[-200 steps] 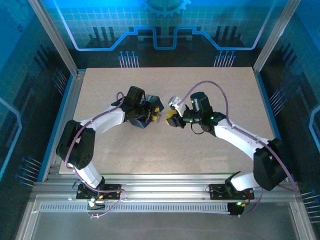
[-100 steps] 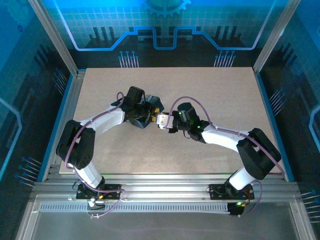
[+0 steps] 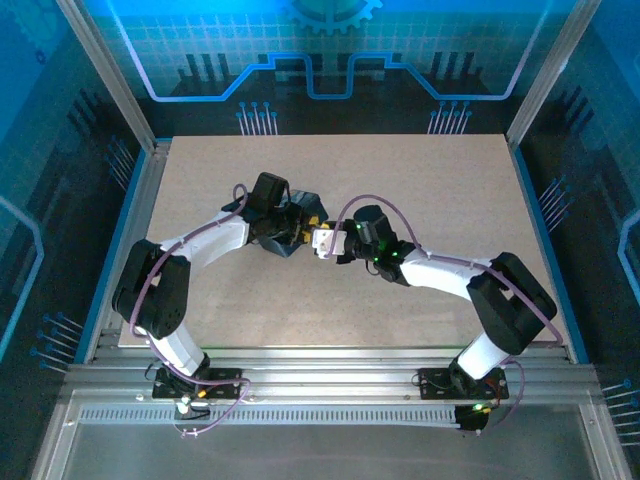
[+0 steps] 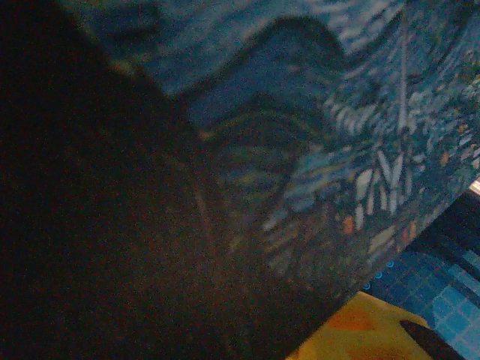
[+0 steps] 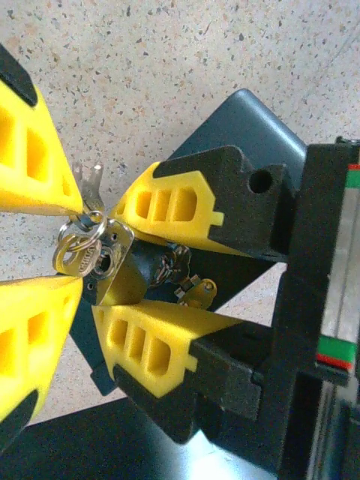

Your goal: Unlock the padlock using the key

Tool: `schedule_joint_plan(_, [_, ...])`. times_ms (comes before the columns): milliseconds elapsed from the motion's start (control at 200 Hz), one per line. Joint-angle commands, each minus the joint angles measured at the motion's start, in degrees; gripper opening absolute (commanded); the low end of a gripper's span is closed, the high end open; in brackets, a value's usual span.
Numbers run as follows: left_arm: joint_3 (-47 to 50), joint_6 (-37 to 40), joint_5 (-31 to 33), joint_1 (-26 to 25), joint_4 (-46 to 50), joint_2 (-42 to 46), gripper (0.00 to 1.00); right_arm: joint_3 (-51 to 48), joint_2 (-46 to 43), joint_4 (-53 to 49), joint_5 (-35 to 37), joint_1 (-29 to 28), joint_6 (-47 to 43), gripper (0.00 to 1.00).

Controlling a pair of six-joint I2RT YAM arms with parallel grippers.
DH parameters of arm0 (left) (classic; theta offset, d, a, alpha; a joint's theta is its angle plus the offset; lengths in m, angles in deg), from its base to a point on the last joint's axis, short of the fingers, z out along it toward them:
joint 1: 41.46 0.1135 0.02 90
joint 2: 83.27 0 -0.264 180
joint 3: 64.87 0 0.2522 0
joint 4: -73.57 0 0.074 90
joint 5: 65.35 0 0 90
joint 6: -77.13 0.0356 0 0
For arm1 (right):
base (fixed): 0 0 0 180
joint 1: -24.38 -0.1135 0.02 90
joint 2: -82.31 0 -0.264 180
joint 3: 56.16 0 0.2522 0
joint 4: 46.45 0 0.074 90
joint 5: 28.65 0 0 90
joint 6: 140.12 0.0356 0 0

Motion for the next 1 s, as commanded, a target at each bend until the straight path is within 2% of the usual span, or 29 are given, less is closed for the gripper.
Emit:
schedule_joint_plan(0, [-0.3,0.8,-1.6,0.5,0.1,2.5,0.0,0.3,1.4,2.3,0.6,0.5,-0.9,0.28])
schedule_joint_plan(320, [-0.7,1.1,-1.5,0.5,0.8,2.4,0.0,2.0,3.7,3.5,0.9,-0.2,1.1,0.24])
schedule_joint_plan(555, [-0.8,1.2,-1.3,0.5,0.9,2.1,0.0,2.1,1.2,2.7,0.7,0.0,7.3,0.23])
schedule_joint_plan(770, [-0.8,1.2,-1.2,0.4,0.9,2.2,0.0,4.1,-0.5,1.0,-1.6,0.1,13.5,0.18])
schedule_joint_plan(995, [-0.8,1.2,-1.2,0.2,1.0,2.5,0.0,5.6,0.7,-1.4,-2.3,-0.4,15.4,0.11])
